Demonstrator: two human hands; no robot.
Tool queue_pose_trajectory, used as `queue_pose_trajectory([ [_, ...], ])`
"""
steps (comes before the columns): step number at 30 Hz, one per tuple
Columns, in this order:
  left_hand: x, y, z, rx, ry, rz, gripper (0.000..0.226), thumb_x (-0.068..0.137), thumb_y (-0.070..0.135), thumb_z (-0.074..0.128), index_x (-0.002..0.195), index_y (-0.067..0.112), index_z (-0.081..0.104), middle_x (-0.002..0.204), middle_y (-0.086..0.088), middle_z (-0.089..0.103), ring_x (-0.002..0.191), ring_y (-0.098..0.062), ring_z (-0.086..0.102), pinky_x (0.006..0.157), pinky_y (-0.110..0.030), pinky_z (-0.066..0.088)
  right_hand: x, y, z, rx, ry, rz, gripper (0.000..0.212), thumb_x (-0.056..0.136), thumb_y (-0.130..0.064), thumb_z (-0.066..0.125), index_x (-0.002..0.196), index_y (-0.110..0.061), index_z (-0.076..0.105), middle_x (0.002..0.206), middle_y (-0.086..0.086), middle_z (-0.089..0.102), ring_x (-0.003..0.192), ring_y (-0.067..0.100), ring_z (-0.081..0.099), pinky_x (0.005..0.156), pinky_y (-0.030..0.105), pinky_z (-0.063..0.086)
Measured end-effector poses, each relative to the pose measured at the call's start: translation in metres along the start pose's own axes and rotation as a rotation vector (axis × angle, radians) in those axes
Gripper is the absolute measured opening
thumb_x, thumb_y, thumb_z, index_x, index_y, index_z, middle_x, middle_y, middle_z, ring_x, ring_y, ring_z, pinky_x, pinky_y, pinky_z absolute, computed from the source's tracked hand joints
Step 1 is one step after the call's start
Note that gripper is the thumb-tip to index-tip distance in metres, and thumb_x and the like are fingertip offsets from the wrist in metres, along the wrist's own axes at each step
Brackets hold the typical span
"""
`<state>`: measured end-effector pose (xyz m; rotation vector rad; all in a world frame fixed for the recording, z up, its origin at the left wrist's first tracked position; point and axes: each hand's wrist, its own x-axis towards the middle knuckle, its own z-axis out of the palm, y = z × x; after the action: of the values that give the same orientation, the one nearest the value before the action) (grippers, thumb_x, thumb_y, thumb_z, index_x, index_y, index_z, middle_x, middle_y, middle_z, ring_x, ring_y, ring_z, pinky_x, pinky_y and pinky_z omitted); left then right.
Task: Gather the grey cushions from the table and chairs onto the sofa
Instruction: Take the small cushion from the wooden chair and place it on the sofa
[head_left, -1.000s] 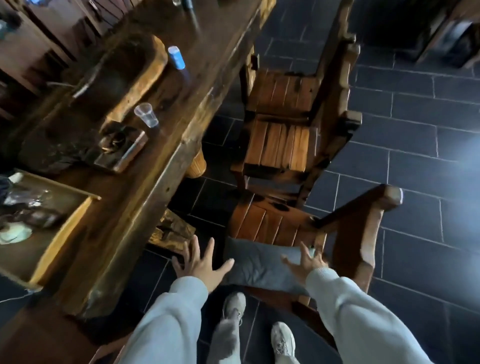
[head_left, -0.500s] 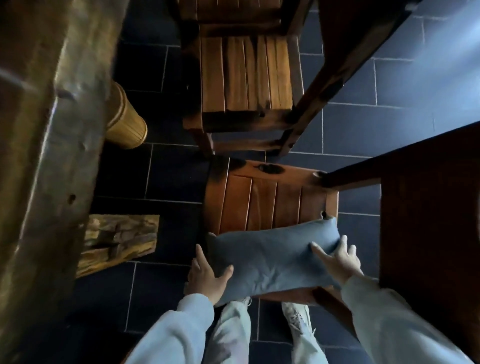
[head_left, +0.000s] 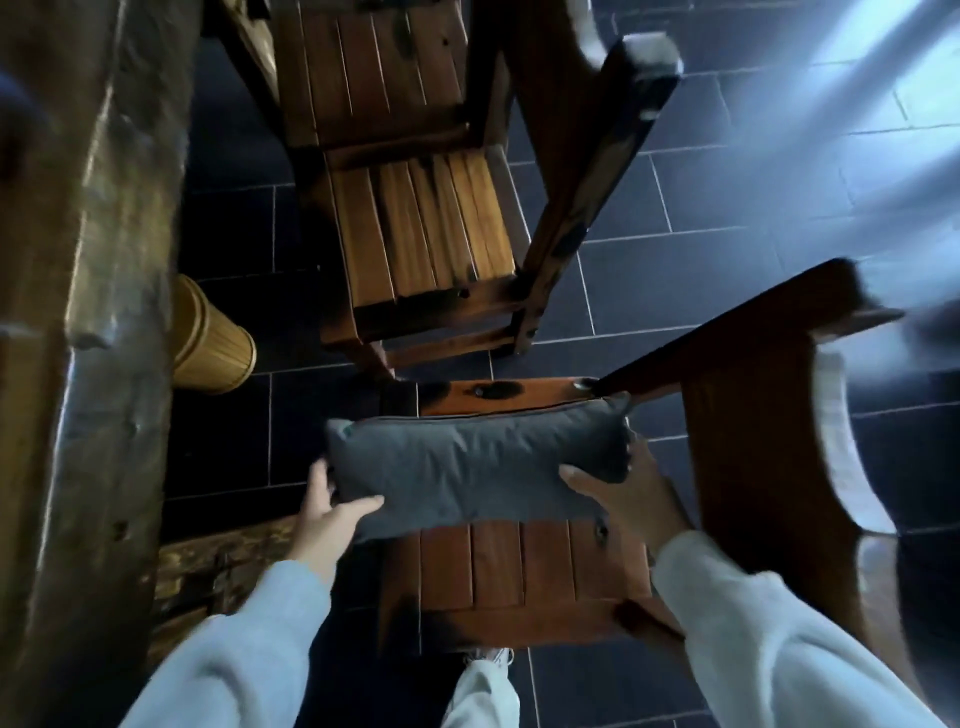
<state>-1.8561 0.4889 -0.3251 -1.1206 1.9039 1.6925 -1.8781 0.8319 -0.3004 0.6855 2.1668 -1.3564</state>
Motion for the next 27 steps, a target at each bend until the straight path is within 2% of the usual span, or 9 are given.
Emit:
queue_pose_trajectory([
  [6,-0.056,0.122,-0.019,-0.303,0.018,0.370,0.077,0.086,-0.026,0.044,0.118,0.043,0.060,0.122,0.014,0.065,0.124,-0.015,0.059,0.086,-0.028,0.058,-0.070,-0.079,-0.043,0.465,0.064,-0.132,0.086,0.060,-0.086,0.074,0.128,-0.037,0.054,0.128,-0.013,0.069,0.115,0.002,0.065,0.102,0.033,0.052],
  [9,-0.106,0.168,-0.017,-0.380,-0.065,0.481,0.089,0.087,-0.028,0.039,0.122,0.050,0.064,0.142,0.009,0.058,0.132,-0.019,0.054,0.094,-0.040,0.058,-0.119,-0.104,-0.080,0.599,0.106,-0.199,0.082,0.060,-0.090,0.067,0.117,-0.031,0.060,0.103,-0.016,0.074,0.094,-0.004,0.069,0.076,0.019,0.055],
  [12,-0.171,0.202,-0.002,-0.437,-0.232,0.583,0.081,0.088,-0.021,0.049,0.147,0.036,0.050,0.145,0.004,0.056,0.127,-0.015,0.058,0.091,-0.048,0.057,-0.182,-0.111,-0.144,0.714,0.246,-0.319,0.045,0.082,-0.066,0.072,0.093,-0.022,0.067,0.087,-0.009,0.074,0.083,0.007,0.068,0.072,0.026,0.057],
  [15,-0.250,0.230,0.038,-0.376,-0.431,0.651,0.053,0.099,-0.003,0.052,0.146,0.019,0.046,0.120,0.007,0.067,0.109,-0.006,0.068,0.087,-0.042,0.060,-0.256,-0.089,-0.223,0.722,0.417,-0.444,0.014,0.093,-0.011,0.072,0.085,-0.013,0.061,0.092,-0.007,0.077,0.082,0.006,0.067,0.064,0.019,0.052],
  [17,-0.316,0.239,0.079,-0.365,-0.524,0.724,0.042,0.107,0.004,0.034,0.130,0.028,0.059,0.120,0.006,0.068,0.104,-0.005,0.070,0.084,-0.035,0.061,-0.317,-0.063,-0.279,0.714,0.507,-0.479,0.024,0.084,0.013,0.066,0.088,-0.010,0.060,0.092,-0.001,0.075,0.074,0.003,0.067,0.060,0.016,0.052],
  [19,-0.396,0.240,0.120,-0.283,-0.559,0.975,0.021,0.105,0.018,0.049,0.109,0.030,0.066,0.121,0.007,0.066,0.101,0.008,0.067,0.090,-0.020,0.055,-0.388,-0.028,-0.332,0.702,0.617,-0.507,0.036,0.077,0.021,0.064,0.096,-0.010,0.063,0.096,0.005,0.071,0.077,0.004,0.067,0.064,0.018,0.054],
  [22,-0.499,0.221,0.191,0.072,-0.551,1.372,0.044,0.068,-0.030,0.073,0.108,-0.011,0.070,0.111,0.015,0.056,0.113,0.031,0.043,0.101,0.000,0.031,-0.501,0.048,-0.398,0.674,0.778,-0.543,0.061,0.074,0.024,0.065,0.118,-0.019,0.062,0.112,0.010,0.067,0.094,0.013,0.068,0.073,0.028,0.057],
  [25,-0.603,0.184,0.268,0.156,-0.826,1.429,0.067,0.048,-0.046,0.066,0.107,-0.015,0.070,0.115,0.006,0.052,0.129,0.000,0.054,0.108,-0.009,0.033,-0.618,0.141,-0.451,0.660,0.943,-0.522,0.087,0.076,0.023,0.066,0.142,-0.031,0.049,0.125,0.003,0.062,0.105,0.009,0.070,0.077,0.031,0.061],
  [27,-0.681,0.160,0.310,0.112,-0.989,1.336,0.082,0.057,-0.042,0.066,0.110,0.019,0.077,0.122,-0.020,0.061,0.115,-0.041,0.064,0.105,-0.035,0.047,-0.690,0.204,-0.476,0.755,1.039,-0.499,0.096,0.079,0.020,0.067,0.155,-0.030,0.037,0.141,0.001,0.055,0.120,0.013,0.065,0.083,0.032,0.061],
])
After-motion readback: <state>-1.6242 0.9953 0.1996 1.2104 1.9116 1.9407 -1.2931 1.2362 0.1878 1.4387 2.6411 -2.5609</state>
